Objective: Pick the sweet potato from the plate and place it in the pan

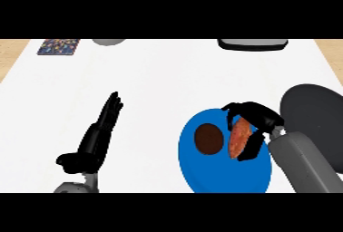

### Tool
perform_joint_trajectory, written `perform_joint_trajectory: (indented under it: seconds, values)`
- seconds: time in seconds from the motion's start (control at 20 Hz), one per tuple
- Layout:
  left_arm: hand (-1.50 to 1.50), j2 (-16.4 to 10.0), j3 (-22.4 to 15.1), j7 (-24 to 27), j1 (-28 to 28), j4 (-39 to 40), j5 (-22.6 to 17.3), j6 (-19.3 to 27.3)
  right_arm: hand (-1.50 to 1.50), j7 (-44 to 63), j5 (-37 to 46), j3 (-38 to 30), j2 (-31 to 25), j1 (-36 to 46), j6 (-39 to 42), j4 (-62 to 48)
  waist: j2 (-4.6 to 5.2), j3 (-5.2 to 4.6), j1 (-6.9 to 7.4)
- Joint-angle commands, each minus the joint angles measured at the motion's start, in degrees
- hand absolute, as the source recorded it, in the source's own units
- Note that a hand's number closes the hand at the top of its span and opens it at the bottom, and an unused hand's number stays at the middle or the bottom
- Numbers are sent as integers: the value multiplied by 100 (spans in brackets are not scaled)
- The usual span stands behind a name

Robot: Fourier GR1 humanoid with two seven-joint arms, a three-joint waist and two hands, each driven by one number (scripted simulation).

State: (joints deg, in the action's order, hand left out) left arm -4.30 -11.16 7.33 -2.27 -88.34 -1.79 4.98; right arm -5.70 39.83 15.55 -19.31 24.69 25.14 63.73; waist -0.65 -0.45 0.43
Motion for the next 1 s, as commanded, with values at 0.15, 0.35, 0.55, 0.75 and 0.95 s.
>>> perform_joint_trajectory:
  seconds: [0.15,0.35,0.55,0.75,0.95]
  values:
    - [0,28,57,-354,-11,-362,69,3,150,-399,596,-95,301,-3,-825,-709,72,47,2]
    - [0,76,22,-314,216,-442,79,-18,150,-229,424,-495,58,-315,-877,277,56,44,-50]
    - [0,-61,265,-90,296,-258,-104,-174,150,364,604,-396,121,-1243,-1393,1832,15,38,-186]
    - [0,-66,221,-143,578,-522,27,4,150,998,1045,75,75,-2624,-1604,3536,-87,27,-440]
    - [0,-90,376,-64,435,-233,-72,-72,150,1544,1516,75,91,-3156,-2093,5128,-47,26,-438]
